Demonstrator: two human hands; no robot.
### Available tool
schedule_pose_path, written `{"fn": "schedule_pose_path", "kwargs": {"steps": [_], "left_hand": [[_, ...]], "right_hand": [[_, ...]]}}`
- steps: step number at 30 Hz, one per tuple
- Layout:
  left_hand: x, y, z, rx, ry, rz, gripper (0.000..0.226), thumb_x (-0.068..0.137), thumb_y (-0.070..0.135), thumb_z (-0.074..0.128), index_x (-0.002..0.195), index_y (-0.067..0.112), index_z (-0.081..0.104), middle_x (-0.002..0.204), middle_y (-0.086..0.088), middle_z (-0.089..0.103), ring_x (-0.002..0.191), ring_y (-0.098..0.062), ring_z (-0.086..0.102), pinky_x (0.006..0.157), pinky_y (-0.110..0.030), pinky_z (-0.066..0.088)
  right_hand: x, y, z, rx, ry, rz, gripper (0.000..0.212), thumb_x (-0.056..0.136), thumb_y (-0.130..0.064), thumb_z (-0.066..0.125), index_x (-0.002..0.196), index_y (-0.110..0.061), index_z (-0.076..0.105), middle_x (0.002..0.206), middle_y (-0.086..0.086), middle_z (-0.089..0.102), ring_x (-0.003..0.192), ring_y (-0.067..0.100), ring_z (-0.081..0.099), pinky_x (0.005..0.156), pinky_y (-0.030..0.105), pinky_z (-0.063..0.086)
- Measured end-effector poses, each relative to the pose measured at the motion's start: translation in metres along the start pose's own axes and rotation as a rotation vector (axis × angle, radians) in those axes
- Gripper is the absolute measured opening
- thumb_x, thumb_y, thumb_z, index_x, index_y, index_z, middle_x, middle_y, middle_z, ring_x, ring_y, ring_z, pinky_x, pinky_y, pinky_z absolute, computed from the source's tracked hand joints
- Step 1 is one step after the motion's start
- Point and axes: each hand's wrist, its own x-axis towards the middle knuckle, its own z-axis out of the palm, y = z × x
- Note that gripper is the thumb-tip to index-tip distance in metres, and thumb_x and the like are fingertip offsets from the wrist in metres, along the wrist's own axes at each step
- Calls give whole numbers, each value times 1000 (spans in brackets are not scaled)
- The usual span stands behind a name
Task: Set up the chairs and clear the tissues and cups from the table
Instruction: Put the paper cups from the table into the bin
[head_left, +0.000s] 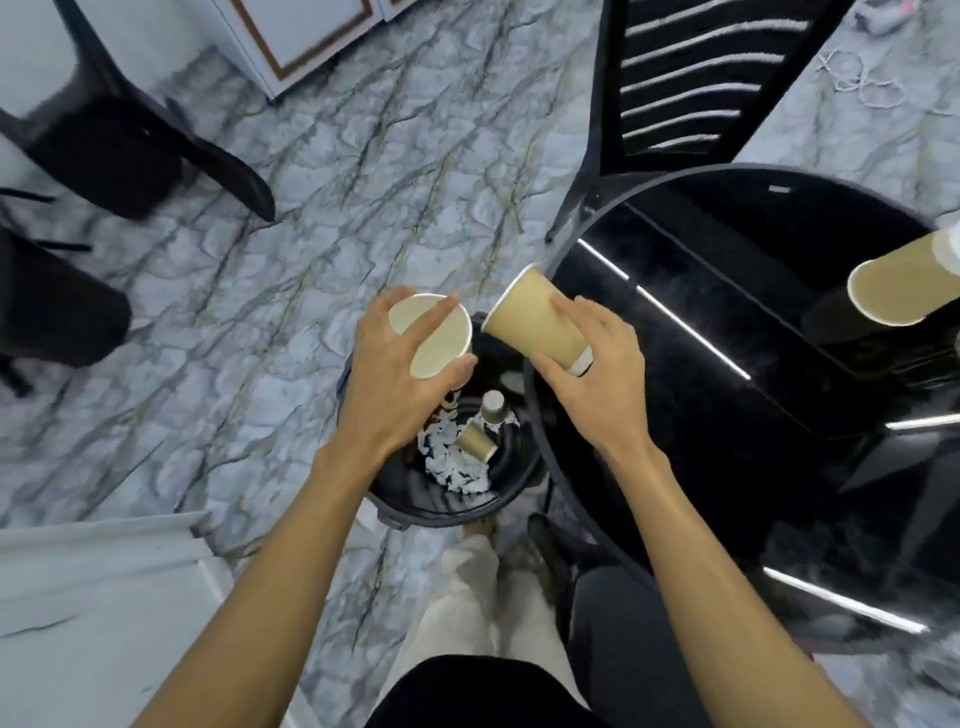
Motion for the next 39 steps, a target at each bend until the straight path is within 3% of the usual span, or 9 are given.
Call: {"fn": "schedule_pose_path", "kwargs": {"steps": [3, 11, 13, 16, 19, 27, 31, 36, 39], "left_hand": [[-15, -30, -15, 9, 35, -81, 60, 77, 59, 61, 133, 36, 58, 145, -4, 36, 132, -22, 32, 108, -32, 26], [-27, -107, -9, -36, 110, -195, 59, 78, 56, 67, 133, 37, 57, 141, -1, 38, 129, -14, 33, 107, -32, 30], [-24, -136, 13, -45, 39, -270, 63, 80, 60, 62, 138, 39, 51, 147, -1, 35, 135, -15, 31, 110, -33, 28], [-21, -190, 58, 175, -218, -480, 69, 88, 69, 43, 150, 44, 27, 163, -5, 18, 150, -30, 14, 119, -49, 19], [-22, -223, 85, 240, -379, -606, 71, 92, 66, 39, 154, 40, 15, 165, -6, 10, 152, -31, 7, 120, -53, 15], [-21, -215, 68, 165, -353, -546, 60, 97, 54, 44, 152, 36, 29, 164, -1, 20, 150, -23, 18, 120, -46, 22], [-12, -188, 45, 139, -341, -462, 56, 98, 48, 46, 151, 32, 34, 162, 1, 25, 148, -20, 23, 118, -42, 23], [1, -144, 19, 133, -310, -335, 52, 99, 43, 47, 149, 29, 39, 159, 0, 32, 146, -20, 28, 116, -38, 23], [11, -115, 11, 136, -295, -266, 52, 99, 43, 48, 148, 28, 40, 158, -1, 34, 145, -20, 30, 117, -38, 24]], "right_hand": [[1, -15, 34, 19, -85, -30, 60, 78, -29, 77, 135, -27, 55, 138, 0, 52, 126, 18, 42, 98, -3, 15], [9, -19, 113, 75, -141, 12, 61, 79, -29, 76, 136, -27, 53, 138, -2, 53, 128, 16, 43, 104, 13, 25], [10, 2, 142, 35, -213, 75, 67, 81, -33, 74, 141, -27, 47, 145, 2, 48, 134, 19, 40, 110, 27, 31], [4, 44, 187, -144, -463, 216, 85, 83, -39, 72, 152, -27, 23, 160, 13, 24, 145, 33, 23, 115, 47, 26], [-10, 72, 214, -179, -582, 334, 82, 88, -31, 68, 154, -22, 19, 162, 12, 14, 147, 32, 19, 114, 41, 25], [-16, 67, 213, -153, -607, 359, 60, 90, -24, 65, 144, -14, 42, 153, 10, 38, 142, 24, 32, 112, 29, 26], [-1, 39, 197, -110, -556, 283, 48, 89, -21, 65, 134, -13, 52, 136, 8, 54, 125, 26, 50, 99, 28, 38], [13, 1, 162, -43, -452, 202, 49, 91, -22, 61, 138, -15, 50, 145, 7, 49, 137, 21, 41, 113, 30, 31], [19, -17, 128, 10, -370, 168, 48, 90, -22, 63, 136, -15, 52, 144, 5, 50, 136, 19, 41, 114, 32, 32]]}}
